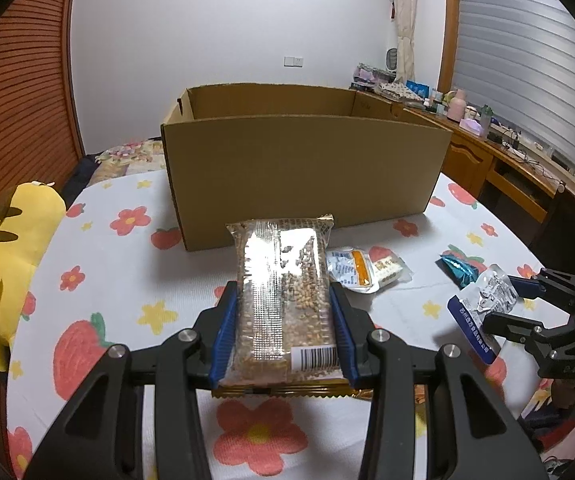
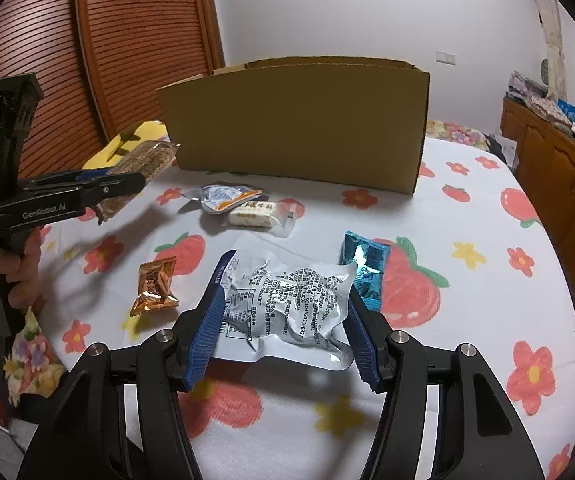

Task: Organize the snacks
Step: 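Lift both held packets and carry them over the cardboard box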

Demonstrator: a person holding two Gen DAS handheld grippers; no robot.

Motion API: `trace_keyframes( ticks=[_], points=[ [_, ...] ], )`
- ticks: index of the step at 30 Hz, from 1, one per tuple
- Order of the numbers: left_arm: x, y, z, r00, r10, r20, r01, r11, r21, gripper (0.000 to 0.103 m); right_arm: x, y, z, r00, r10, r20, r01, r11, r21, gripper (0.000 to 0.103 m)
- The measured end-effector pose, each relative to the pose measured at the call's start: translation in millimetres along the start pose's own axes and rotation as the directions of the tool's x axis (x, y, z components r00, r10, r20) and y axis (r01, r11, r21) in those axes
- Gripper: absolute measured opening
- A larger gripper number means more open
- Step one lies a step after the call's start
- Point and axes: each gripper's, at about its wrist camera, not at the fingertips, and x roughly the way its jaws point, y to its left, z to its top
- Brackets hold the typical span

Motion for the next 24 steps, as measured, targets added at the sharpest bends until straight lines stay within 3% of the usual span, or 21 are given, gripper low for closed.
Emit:
trace_keyframes(
  ticks=[10, 24],
  points=[
    [-10, -3, 30, 0.998, 0.002, 0.055, -0.004, 0.999, 0.031, 0.042, -13, -4, 24, 0.998, -0.023, 0.050, 0.024, 0.999, -0.029, 0.060],
    [-14, -6, 98, 0.991, -0.009, 0.134, -0.001, 0.997, 0.074, 0.042, -36, -13, 101, 0.981, -0.060, 0.185, 0.077, 0.993, -0.088, 0.060]
  ],
)
